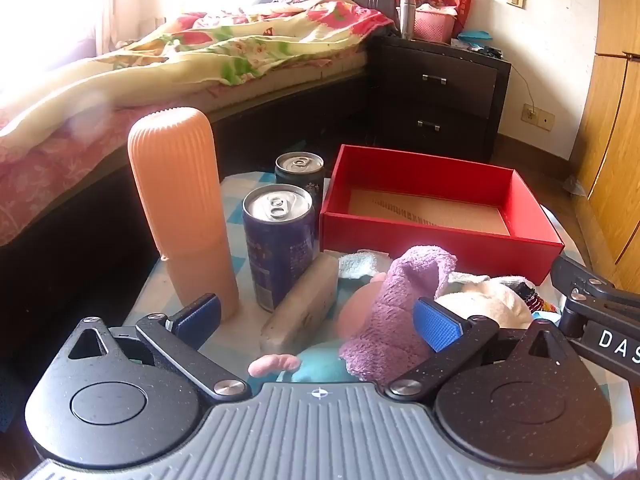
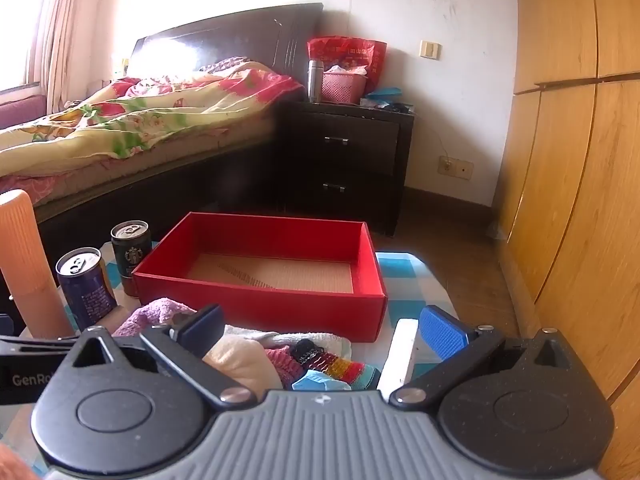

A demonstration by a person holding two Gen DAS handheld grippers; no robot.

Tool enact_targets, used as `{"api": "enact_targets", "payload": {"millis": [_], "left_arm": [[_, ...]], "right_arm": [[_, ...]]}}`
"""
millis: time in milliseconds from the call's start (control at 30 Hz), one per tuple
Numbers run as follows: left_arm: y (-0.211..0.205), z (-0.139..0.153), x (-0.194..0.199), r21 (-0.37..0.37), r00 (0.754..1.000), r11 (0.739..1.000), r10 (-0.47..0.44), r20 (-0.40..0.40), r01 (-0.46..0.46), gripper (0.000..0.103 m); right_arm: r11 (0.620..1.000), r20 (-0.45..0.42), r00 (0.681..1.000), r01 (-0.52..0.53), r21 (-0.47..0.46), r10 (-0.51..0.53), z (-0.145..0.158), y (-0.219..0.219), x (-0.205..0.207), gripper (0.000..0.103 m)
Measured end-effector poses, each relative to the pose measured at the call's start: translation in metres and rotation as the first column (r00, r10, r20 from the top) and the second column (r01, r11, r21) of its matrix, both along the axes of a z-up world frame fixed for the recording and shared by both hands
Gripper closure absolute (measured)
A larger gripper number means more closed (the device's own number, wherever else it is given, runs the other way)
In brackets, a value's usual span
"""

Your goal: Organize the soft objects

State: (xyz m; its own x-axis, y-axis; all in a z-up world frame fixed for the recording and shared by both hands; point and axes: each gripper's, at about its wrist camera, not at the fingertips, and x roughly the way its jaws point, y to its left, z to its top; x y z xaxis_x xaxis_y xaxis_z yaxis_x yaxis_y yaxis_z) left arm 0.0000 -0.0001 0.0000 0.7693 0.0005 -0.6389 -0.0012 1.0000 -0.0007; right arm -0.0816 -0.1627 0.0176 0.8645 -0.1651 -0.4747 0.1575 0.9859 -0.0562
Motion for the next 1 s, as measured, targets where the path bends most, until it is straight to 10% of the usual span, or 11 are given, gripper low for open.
{"api": "enact_targets", "payload": {"millis": [1000], "left_arm": [[0.0002, 0.0005, -0.0008, -0.01, 1.0, 1.0, -0.002, -0.004, 0.001, 0.005]], "right_arm": [[1.0, 0.0, 1.0, 0.002, 0.007, -0.002, 0.0006, -0.0008, -0.0009, 0.018]]}}
